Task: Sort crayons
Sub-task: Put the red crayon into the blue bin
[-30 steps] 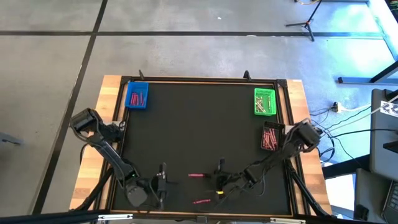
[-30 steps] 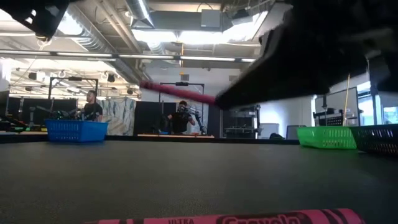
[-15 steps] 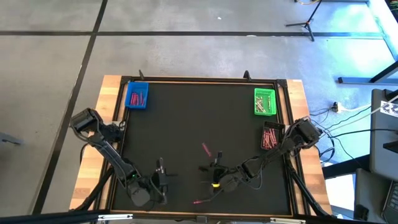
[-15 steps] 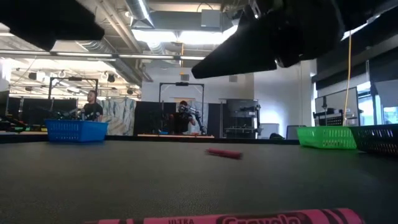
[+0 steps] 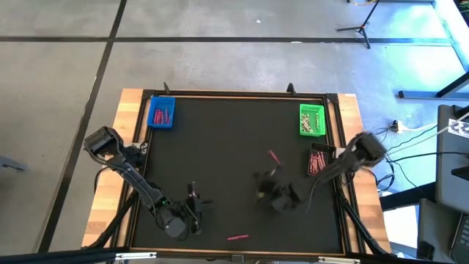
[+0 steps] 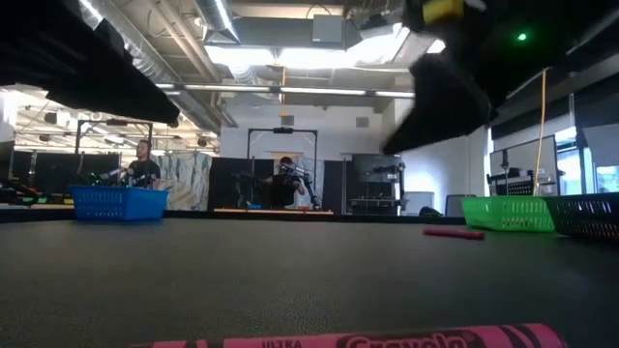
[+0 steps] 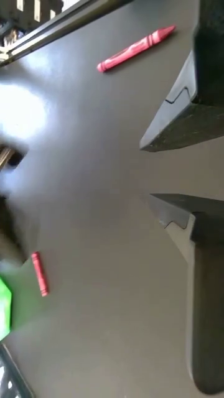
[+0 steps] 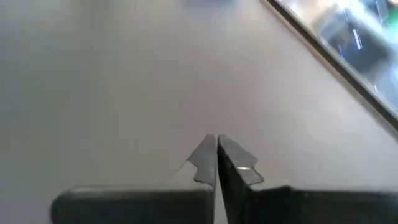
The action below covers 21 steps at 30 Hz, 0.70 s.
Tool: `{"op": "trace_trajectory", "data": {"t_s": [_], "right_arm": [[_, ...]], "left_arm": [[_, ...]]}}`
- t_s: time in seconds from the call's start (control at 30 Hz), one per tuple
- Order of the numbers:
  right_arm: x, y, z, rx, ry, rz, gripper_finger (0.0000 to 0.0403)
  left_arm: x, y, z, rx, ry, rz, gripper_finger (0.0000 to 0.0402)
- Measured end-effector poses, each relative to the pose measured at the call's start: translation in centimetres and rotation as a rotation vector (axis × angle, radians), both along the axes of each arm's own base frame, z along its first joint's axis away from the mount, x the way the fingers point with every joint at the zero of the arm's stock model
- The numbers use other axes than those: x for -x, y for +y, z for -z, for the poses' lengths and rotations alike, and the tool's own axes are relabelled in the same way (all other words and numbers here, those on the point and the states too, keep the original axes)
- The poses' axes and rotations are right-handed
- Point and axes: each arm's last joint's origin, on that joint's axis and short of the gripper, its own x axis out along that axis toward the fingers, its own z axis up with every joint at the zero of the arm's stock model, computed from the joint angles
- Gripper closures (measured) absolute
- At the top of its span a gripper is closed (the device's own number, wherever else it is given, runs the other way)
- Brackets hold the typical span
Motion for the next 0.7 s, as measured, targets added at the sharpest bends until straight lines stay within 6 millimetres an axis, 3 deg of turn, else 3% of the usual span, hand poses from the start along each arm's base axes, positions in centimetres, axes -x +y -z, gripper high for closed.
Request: {"op": "trace_trajectory", "data": {"t_s": [0.13, 0.3, 0.47, 0.7], "right_arm": [[2.9, -4.0, -1.8, -0.088, 0.163, 0.228, 0.0354], [5.6, -9.4, -3.4, -0.114, 0.361, 0.491, 0.0266], [6.4, -14.8, -1.7, -0.227, 0.537, 0.654, 0.0205], [8.2, -19.6, 0.9, -0.378, 0.689, 0.744, 0.0204]], "left_arm": [[0.0, 0.0, 0.1, 0.001, 0.011, 0.011, 0.0290], [0.0, 0.1, 0.1, 0.002, 0.020, 0.014, 0.0290], [0.0, 0.1, 0.1, 0.002, 0.020, 0.014, 0.0290], [0.0, 0.1, 0.1, 0.002, 0.020, 0.014, 0.0290]]}}
